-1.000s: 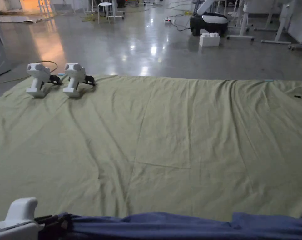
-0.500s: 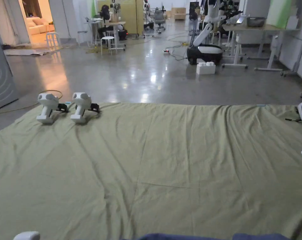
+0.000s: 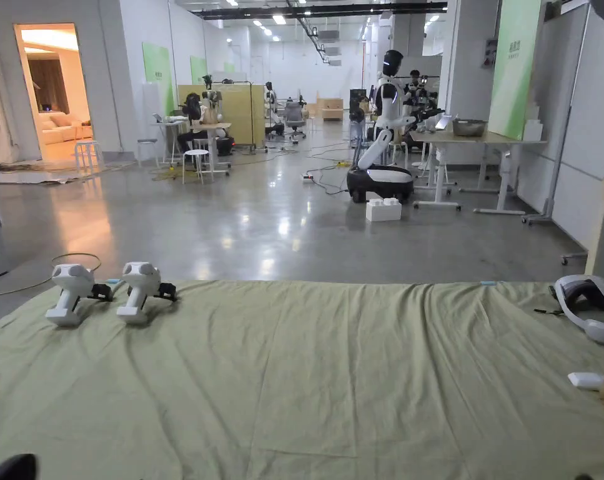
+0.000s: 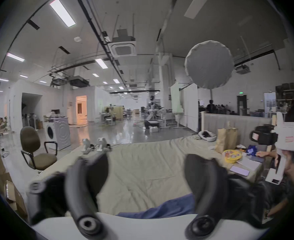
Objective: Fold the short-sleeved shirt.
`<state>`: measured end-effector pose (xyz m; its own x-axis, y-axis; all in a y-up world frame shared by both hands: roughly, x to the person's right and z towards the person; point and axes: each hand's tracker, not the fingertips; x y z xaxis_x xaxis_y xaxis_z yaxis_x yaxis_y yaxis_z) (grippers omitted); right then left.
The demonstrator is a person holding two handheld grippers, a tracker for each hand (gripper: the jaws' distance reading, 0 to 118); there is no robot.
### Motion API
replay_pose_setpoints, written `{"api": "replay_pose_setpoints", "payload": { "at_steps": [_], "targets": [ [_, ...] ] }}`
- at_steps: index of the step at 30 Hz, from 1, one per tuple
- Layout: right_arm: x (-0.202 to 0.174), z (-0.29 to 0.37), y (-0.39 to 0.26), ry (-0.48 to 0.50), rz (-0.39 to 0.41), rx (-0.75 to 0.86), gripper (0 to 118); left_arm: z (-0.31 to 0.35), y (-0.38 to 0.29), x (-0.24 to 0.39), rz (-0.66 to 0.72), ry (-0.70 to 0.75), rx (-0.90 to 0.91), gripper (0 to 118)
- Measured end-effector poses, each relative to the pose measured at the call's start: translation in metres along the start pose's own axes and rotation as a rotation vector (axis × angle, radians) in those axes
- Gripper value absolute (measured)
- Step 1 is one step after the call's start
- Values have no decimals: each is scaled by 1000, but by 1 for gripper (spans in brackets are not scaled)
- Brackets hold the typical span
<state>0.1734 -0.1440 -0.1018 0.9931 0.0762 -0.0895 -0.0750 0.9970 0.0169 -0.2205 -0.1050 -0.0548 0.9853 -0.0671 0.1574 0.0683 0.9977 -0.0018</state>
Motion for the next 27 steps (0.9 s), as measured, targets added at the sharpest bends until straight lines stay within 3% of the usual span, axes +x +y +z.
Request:
{"api": "replay_pose_setpoints", "payload": {
  "at_steps": [1, 2, 3, 4, 7, 11, 14, 16, 19, 21, 22, 23, 24, 25, 27],
  "targets": [
    [-4, 2, 3, 37, 7, 6, 18, 2, 3, 6, -2, -1, -5, 28],
    [-8, 2, 5, 85, 8, -7, 17, 4, 4, 11, -5, 0, -11, 18],
    [-13, 3, 6, 77, 8, -13, 17, 6, 3, 14, -15, -2, -9, 18],
    [-17, 3, 4, 90, 14, -18, 16, 9, 2, 18, -39, 21, 23, 3],
    [-28, 3, 1, 65, 97, -34, 8, 18, 3, 22, -90, 62, 100, 1],
    [-31, 2, -3, 97, 12, -39, 3, 11, 6, 12, -61, 59, 67, 1],
    [-39, 6, -1, 27, 83, 19, 2, 3, 6, 8, 6, 53, 45, 1],
    [-35, 4, -1, 69, 35, 13, 2, -2, 4, 6, 12, 54, 15, 1],
    [-37, -2, -3, 61, 75, -4, 2, -12, -4, 1, 43, 42, -20, 1],
    [-32, -6, -8, 82, 29, -28, 2, -24, -23, -13, 90, 36, -69, 1],
    [-31, -8, -11, 97, 0, -50, 2, -35, -35, -22, 131, 42, -116, 4],
    [-29, -10, -16, 99, -16, -64, 2, -47, -50, -35, 177, 46, -181, 29],
    [-27, -12, -20, 108, -29, -85, 2, -57, -67, -48, 221, 43, -226, 92],
    [-25, -13, -24, 114, -41, -114, 2, -69, -91, -64, 301, 45, -295, 108],
    [-22, -16, -34, 112, -51, -163, 2, -92, -136, -98, 465, -6, -383, 107]
  ]
}}
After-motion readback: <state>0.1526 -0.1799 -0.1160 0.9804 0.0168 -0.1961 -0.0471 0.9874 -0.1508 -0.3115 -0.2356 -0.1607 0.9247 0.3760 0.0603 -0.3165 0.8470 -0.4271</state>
